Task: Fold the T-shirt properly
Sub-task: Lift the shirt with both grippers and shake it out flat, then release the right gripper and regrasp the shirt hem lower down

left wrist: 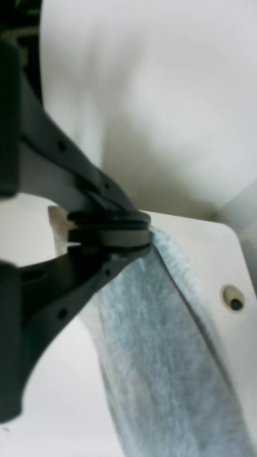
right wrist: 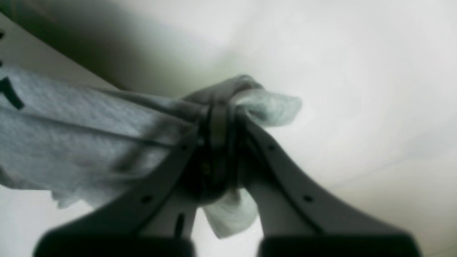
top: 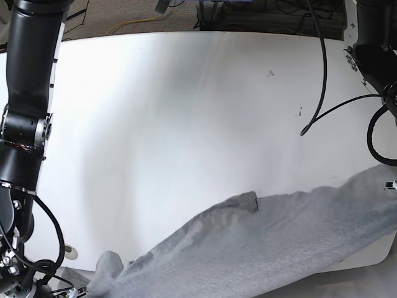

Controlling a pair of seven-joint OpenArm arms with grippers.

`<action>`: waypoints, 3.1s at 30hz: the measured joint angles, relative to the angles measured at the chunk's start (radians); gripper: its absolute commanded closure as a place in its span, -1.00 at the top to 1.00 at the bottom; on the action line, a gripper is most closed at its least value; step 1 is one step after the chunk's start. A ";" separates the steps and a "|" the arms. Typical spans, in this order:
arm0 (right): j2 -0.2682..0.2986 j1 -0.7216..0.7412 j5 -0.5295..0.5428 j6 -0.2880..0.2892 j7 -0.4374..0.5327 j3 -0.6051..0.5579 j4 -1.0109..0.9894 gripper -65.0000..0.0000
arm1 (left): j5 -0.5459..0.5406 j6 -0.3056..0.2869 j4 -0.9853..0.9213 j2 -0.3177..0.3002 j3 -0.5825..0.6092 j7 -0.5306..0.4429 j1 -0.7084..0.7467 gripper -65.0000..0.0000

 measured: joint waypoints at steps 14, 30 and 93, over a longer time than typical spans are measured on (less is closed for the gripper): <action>0.002 -0.485 -0.011 0.047 -0.066 0.281 0.225 -1.00 | -0.010 -0.172 0.043 0.058 0.004 -0.009 0.261 -0.99; -0.151 -1.099 -0.019 0.112 -0.066 0.636 0.355 -1.00 | 0.007 -0.187 0.039 0.055 0.005 -0.261 0.764 -0.99; -0.232 -0.425 -0.048 0.135 0.406 0.003 -0.771 0.59 | 0.029 -0.179 0.025 0.050 0.080 -0.267 0.920 -0.99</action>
